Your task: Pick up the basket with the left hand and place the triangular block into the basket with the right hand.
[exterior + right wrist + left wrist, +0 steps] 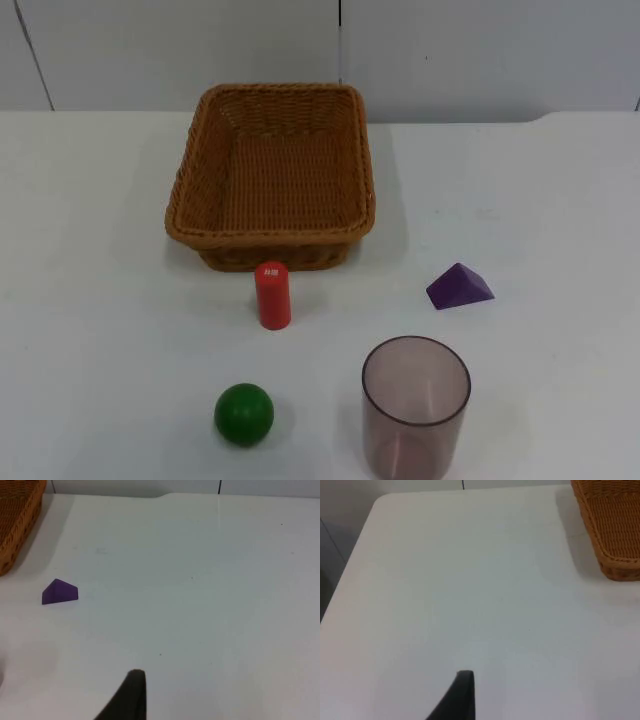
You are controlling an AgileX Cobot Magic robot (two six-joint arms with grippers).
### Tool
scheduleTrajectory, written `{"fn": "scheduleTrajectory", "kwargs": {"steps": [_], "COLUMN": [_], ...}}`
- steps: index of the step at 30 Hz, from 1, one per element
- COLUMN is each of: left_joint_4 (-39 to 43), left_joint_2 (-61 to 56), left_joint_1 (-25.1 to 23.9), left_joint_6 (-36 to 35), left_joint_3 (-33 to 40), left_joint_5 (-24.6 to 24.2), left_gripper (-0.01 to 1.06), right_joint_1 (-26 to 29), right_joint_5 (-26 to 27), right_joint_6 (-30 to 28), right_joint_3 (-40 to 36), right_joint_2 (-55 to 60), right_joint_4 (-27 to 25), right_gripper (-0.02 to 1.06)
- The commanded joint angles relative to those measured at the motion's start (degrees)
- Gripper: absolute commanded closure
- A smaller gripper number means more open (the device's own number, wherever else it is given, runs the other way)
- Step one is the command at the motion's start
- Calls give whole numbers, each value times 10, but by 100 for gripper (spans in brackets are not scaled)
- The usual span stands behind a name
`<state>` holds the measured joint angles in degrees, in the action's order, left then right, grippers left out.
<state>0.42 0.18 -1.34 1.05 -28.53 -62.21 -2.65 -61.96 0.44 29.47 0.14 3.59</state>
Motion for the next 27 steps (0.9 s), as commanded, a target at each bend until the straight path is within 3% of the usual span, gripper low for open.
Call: {"fn": "scheduleTrajectory", "kwargs": {"steps": [1,8,13,18,19,24,27], "left_joint_4": [7,40,41,39,39,31,30], "left_joint_2": [-2,-2,71,255,255,441,508], "left_joint_1": [-1,-1,-1,-1,-1,-1,-1], "left_joint_6": [-11,-53,-68,-75,-75,-75,-75], "left_joint_3": [2,-2,-39,-108,-108,-208,-253], "left_joint_5": [6,8,63,174,174,265,275], "left_gripper": [0,0,0,0,0,0,0], "right_joint_1": [2,2,2,2,2,2,2], "right_joint_5": [3,8,41,168,168,261,277], "right_joint_6": [1,13,19,47,47,47,47], "right_joint_3": [1,8,43,94,94,189,239], "right_joint_2": [-1,-1,66,216,216,401,461], "right_joint_4": [7,10,10,27,27,27,25], "right_gripper": [0,0,0,0,0,0,0]}}
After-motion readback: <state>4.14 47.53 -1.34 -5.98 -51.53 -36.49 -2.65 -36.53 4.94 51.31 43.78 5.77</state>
